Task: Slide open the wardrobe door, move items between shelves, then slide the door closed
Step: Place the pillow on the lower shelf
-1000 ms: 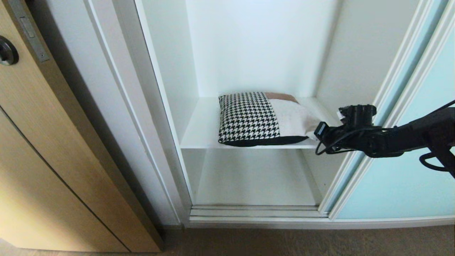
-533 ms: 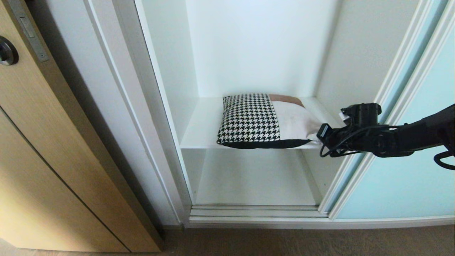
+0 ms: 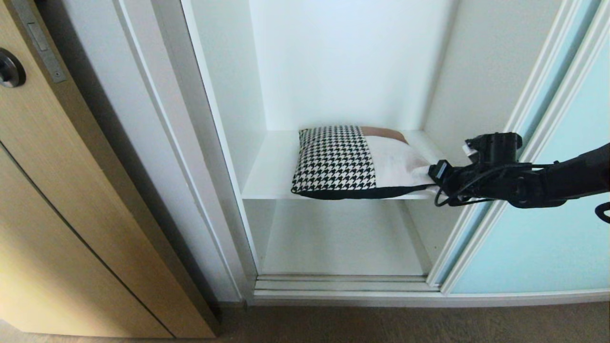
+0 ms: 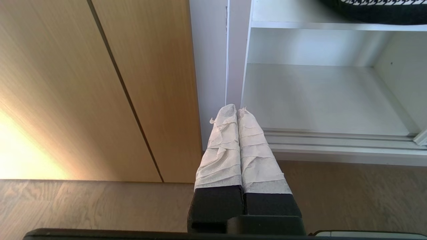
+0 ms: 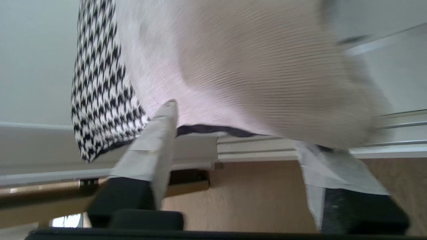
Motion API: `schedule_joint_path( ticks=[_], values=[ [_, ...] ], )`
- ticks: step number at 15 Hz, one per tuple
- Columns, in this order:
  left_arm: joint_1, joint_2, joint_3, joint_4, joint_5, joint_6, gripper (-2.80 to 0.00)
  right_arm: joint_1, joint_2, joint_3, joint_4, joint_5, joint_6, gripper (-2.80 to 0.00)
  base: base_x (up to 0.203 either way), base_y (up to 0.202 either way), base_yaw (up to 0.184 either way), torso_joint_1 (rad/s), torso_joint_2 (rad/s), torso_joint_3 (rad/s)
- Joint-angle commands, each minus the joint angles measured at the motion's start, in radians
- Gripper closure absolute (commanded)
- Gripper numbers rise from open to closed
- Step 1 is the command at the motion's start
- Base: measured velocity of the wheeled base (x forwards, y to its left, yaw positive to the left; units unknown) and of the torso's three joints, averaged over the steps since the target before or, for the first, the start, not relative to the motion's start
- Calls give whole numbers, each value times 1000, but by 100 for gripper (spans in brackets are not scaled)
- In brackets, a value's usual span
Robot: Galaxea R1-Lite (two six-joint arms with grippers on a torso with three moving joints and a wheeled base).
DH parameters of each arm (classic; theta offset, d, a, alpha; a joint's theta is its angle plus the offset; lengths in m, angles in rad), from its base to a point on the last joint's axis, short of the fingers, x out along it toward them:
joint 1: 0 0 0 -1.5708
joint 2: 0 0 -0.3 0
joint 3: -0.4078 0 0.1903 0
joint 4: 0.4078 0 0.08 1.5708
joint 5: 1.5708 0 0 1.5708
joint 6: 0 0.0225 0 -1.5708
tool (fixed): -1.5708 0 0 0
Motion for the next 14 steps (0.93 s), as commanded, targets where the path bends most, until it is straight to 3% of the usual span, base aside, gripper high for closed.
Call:
schedule_joint_path(
  ticks=[1,6,14],
  values=[
    [0,2,0,0,0,0,0,-38,-22,21,-1,2,1,-280,0,0,0,0,0,0],
    [0,2,0,0,0,0,0,-79,18,-2,-7,-3,-7,-280,0,0,0,0,0,0],
    [0,2,0,1,0,0,0,-68,149,-209,-79,28,-5,-280,0,0,0,0,0,0]
  ],
)
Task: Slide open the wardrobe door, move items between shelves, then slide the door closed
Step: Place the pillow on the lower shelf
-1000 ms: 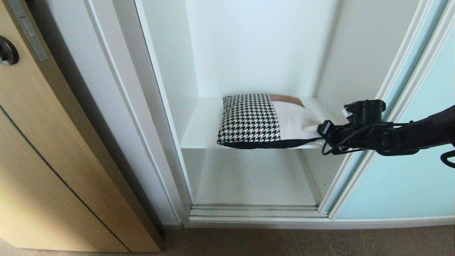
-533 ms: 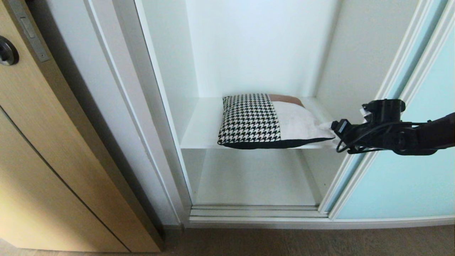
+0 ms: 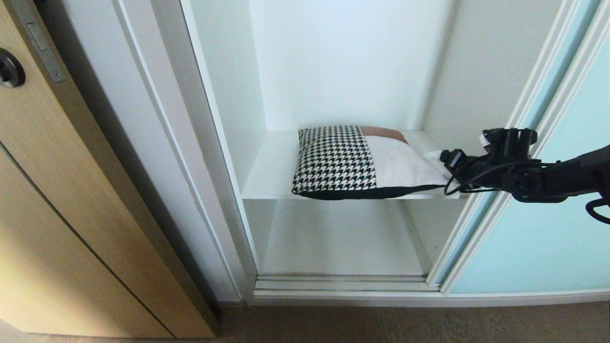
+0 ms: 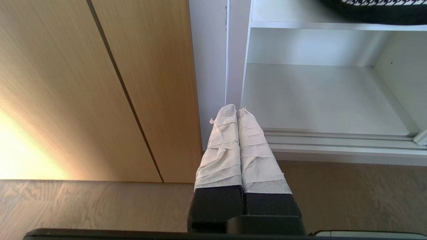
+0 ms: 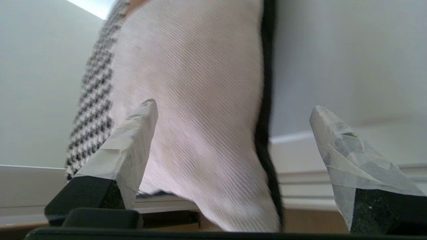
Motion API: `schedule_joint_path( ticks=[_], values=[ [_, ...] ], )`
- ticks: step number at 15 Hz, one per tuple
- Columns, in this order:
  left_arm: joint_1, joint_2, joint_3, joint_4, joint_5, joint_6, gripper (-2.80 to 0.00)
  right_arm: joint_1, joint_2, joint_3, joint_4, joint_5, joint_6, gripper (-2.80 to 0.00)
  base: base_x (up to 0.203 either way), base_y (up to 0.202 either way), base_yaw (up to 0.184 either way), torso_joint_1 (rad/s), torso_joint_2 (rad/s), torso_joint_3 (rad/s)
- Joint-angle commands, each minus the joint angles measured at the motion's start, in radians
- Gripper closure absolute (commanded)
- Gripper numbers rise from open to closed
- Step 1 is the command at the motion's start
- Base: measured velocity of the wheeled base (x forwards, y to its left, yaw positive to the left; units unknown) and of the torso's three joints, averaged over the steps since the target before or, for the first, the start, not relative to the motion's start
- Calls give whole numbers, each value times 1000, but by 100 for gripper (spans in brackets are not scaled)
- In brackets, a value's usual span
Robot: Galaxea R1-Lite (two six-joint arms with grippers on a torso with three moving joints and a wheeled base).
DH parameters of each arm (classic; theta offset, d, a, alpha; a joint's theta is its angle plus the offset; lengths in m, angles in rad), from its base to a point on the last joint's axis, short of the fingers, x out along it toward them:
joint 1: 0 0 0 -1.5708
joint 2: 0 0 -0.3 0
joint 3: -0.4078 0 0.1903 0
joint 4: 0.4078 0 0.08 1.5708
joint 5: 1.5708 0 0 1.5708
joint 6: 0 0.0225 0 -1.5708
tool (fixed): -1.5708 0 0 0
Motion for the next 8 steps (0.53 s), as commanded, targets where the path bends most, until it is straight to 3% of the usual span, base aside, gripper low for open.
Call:
schedule_joint_path(
  ticks=[1,8],
  values=[
    [0,2,0,0,1,0,0,17,47,-50,12,10,5,-280,0,0,0,0,0,0],
    [0,2,0,0,-1,0,0,54,46,-31,40,38,47,-280,0,0,0,0,0,0]
  ],
)
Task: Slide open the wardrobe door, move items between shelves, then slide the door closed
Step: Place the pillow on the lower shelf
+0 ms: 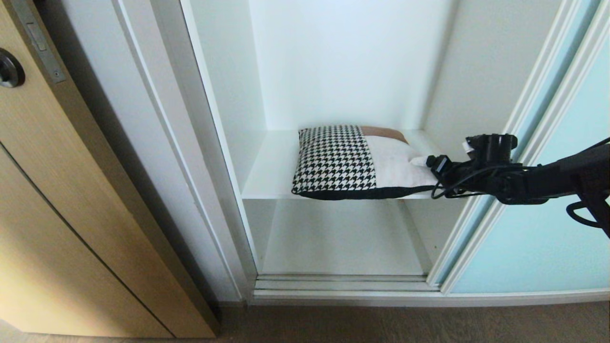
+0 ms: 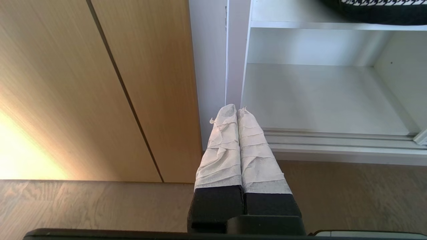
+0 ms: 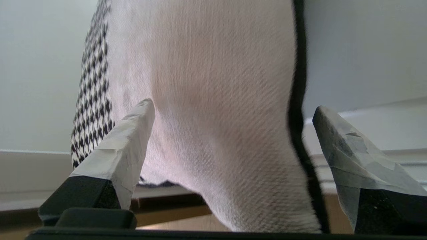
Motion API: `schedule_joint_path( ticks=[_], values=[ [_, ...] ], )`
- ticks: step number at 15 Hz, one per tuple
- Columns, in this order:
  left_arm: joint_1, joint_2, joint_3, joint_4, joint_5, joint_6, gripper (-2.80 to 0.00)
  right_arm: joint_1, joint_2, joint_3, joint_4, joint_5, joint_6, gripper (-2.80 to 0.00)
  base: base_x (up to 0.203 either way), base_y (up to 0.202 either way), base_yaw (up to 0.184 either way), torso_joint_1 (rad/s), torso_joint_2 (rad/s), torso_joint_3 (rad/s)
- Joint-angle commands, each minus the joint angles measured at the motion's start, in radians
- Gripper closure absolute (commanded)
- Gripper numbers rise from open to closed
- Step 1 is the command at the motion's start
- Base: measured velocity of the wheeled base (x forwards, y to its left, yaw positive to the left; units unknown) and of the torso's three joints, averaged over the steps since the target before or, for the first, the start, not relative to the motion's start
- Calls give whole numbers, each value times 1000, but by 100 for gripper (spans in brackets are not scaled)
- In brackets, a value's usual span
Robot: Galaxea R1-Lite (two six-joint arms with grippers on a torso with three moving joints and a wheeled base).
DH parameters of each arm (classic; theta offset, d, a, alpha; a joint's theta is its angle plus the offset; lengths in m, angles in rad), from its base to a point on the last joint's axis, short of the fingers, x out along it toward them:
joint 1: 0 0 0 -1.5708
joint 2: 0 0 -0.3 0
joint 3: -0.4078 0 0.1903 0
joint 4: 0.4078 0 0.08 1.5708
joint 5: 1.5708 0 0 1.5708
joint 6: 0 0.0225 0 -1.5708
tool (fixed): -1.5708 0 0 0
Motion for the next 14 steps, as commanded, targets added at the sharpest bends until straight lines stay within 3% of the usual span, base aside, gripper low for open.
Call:
schedule_joint_path(
  ticks=[1,7,8,14],
  values=[
    [0,2,0,0,1,-1,0,17,-4,3,3,10,6,-280,0,0,0,0,0,0],
    [0,2,0,1,1,-1,0,20,18,-11,0,5,10,-280,0,0,0,0,0,0],
    [0,2,0,0,1,-1,0,23,20,-11,-3,2,9,0,0,0,0,0,0,0],
    [0,2,0,0,0,-1,0,26,15,-10,1,0,2,0,0,0,0,0,0,0]
  ],
)
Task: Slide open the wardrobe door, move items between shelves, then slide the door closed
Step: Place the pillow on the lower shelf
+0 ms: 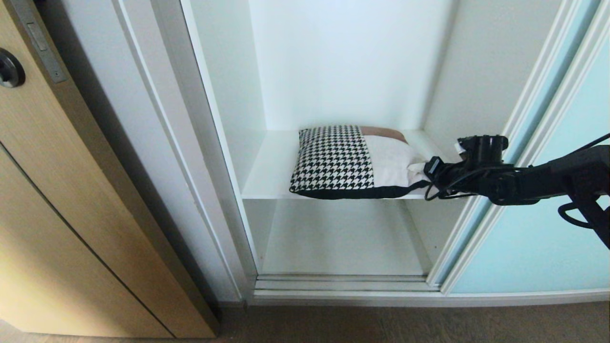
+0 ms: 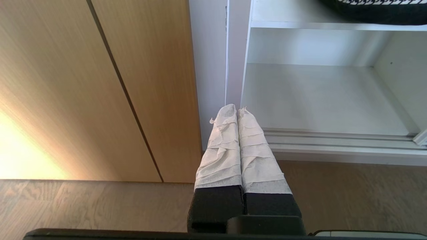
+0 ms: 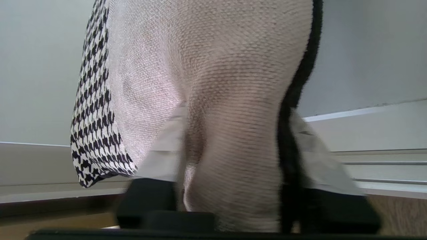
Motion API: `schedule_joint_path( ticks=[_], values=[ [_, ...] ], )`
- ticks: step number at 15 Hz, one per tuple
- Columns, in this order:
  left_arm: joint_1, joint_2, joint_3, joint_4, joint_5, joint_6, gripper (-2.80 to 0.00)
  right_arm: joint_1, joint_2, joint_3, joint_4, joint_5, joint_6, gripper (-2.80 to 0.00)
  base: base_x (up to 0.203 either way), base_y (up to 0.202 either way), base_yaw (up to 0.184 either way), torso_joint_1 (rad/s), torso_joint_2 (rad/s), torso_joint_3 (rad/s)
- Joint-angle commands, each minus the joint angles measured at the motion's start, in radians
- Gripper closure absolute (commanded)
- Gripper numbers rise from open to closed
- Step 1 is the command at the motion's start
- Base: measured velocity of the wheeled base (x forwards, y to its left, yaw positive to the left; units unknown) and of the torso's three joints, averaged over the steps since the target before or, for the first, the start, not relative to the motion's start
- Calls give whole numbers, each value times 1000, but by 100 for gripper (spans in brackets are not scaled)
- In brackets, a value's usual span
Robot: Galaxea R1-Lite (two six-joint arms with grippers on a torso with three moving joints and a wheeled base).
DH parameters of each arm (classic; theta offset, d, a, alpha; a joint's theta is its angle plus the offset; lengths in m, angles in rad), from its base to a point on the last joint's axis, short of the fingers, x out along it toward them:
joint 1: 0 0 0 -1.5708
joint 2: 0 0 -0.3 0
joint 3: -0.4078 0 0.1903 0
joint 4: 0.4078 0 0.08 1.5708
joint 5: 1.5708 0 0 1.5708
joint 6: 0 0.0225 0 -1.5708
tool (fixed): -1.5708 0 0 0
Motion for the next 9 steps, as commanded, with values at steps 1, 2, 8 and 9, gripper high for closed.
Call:
schedule_joint_path(
  ticks=[1,2,8,9],
  values=[
    [0,2,0,0,1,0,0,0,-3,16,-1,-2,4,0,0,0,0,0,0,0],
    [0,2,1,1,0,0,0,0,-7,23,-1,-7,4,0,0,0,0,0,0,0],
    [0,2,0,0,0,0,0,20,-21,54,47,-27,2,0,0,0,0,0,0,0],
    [0,2,0,0,1,0,0,23,-39,58,61,-27,3,0,0,0,0,0,0,0]
  ],
)
